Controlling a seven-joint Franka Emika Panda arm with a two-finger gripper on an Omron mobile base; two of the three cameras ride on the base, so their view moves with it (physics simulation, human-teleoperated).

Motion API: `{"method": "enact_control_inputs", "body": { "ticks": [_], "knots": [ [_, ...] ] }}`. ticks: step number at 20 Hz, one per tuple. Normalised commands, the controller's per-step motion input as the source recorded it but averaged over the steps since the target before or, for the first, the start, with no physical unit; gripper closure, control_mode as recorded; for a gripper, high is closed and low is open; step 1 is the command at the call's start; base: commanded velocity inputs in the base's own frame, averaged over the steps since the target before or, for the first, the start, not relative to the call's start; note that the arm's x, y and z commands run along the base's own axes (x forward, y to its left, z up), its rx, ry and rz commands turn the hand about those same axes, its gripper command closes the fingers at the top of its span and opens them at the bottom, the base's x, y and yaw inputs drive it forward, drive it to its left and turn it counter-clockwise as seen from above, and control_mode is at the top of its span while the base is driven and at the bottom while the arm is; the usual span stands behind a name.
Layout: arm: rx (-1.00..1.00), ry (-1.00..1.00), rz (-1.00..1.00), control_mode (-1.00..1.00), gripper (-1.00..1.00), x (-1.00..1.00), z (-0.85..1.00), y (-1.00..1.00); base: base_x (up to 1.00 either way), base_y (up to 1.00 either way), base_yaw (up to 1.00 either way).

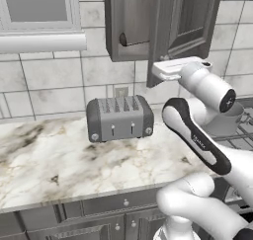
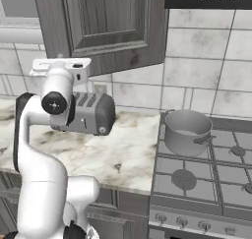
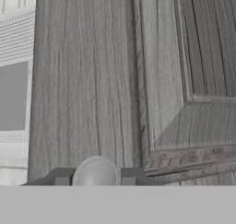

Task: Open the cabinet and move the ladle to the pot. Then close the cabinet.

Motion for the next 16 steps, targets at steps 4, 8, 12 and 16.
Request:
{"method": "enact_control_inputs", "body": {
  "ticks": [4,8,12,16],
  "knots": [
    [0.00,0.05,0.05,-1.00,-1.00,-0.62,0.33,-0.23,0.00,0.00,0.00],
    [0.00,0.00,0.01,-1.00,-1.00,-0.75,0.43,-0.19,0.00,0.00,0.00],
    [0.00,0.00,0.00,-1.00,-1.00,-1.00,0.35,-0.22,0.00,0.00,0.00],
    [-0.01,0.00,-0.05,-1.00,-1.00,-0.77,0.20,0.18,0.00,0.00,0.00]
  ]
}}
